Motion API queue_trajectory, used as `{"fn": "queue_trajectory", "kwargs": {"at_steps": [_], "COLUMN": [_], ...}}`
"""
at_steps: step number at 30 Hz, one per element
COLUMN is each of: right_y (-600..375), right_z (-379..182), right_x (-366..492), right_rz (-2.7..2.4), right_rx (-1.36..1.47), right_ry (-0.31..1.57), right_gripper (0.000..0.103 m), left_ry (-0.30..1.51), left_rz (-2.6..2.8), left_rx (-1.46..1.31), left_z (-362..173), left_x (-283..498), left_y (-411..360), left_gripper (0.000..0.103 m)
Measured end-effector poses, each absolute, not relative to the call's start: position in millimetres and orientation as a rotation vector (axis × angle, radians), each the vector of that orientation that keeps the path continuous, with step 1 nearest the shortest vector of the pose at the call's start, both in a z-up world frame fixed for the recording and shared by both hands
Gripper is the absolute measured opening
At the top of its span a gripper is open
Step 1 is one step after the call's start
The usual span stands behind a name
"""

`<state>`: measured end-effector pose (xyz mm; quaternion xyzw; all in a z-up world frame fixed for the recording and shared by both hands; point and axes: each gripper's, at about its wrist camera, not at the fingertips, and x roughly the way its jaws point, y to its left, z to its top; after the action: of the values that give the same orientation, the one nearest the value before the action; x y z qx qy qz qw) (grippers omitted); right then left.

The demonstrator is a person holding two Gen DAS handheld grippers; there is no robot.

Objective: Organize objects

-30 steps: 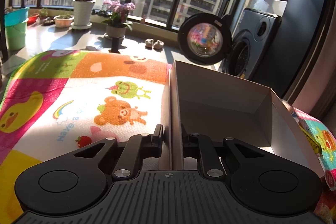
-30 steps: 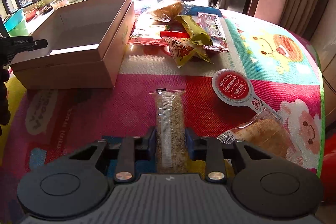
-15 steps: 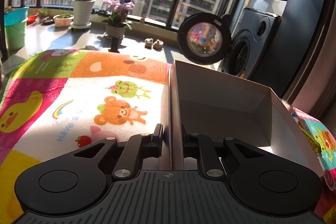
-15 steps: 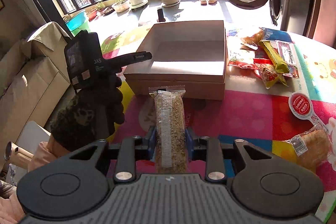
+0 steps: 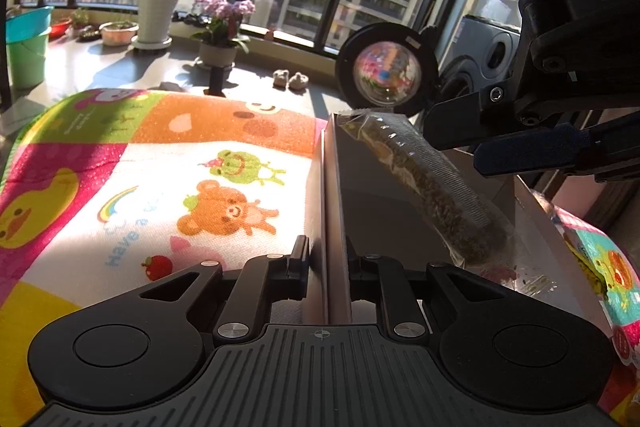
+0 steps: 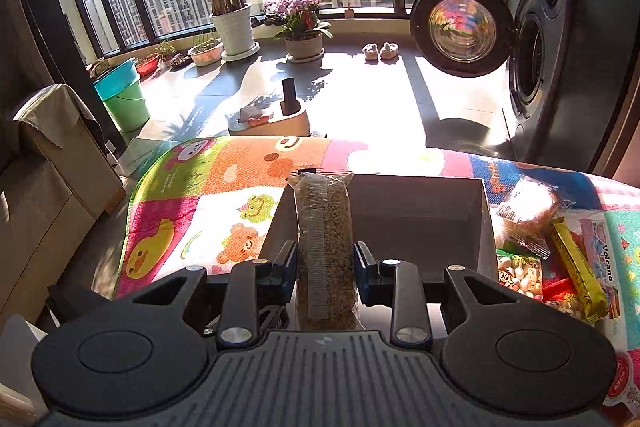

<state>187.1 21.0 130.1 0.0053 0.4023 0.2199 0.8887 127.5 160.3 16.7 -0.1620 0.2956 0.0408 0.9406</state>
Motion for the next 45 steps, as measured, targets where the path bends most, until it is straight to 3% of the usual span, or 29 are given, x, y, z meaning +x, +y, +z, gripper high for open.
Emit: {"fn": "queue_trajectory", "kwargs": {"at_steps": [7,15,21,23,25,26,33,35,36,38,45], "right_y": [31.8,-77.2,-148.2,-154.7,-152.7,-148.4,-112.8,-110.4,-111.6,-114.0,-143.3], "right_z": [118.5,149.0,123.3,107.5,89.0,81.4,32.6,27.3,27.4,30.5,71.6], "right_x": [207.8,203.5,244.4,267.6,289.1,298.5,351.2,355.4,355.9,353.2,288.5], "right_rz": [0.484,0.279,0.102,0.085,0.076,0.069,-0.022,-0.002,0.011,0.035,0.049], "right_rx": [-0.01,-0.084,0.01,0.072,0.132,0.148,0.1,0.103,0.11,0.12,0.069], "right_ry": [0.817,0.699,0.76,0.802,0.842,0.857,0.9,0.906,0.915,0.941,0.9], "right_gripper": [0.046,0.063,0.064,0.07,0.088,0.088,0.088,0.076,0.064,0.049,0.046], "left_ry": [0.601,0.601,0.602,0.602,0.602,0.602,0.603,0.605,0.604,0.601,0.595], "left_rz": [0.08,0.083,0.089,0.09,0.089,0.089,0.086,0.078,0.08,0.085,0.091], "left_rx": [-0.329,-0.328,-0.321,-0.32,-0.322,-0.322,-0.319,-0.321,-0.315,-0.307,-0.311], "left_z": [16.9,16.8,17.6,17.6,17.6,17.5,18.2,18.3,18.4,18.2,17.7], "left_x": [126.4,126.2,125.9,125.8,125.9,125.8,125.3,125.1,124.9,124.7,124.6], "left_y": [160.6,160.6,158.3,158.1,158.4,158.3,157.9,157.3,156.2,155.1,155.2], "left_gripper": [0.018,0.018,0.017,0.017,0.017,0.017,0.017,0.017,0.017,0.017,0.017]}}
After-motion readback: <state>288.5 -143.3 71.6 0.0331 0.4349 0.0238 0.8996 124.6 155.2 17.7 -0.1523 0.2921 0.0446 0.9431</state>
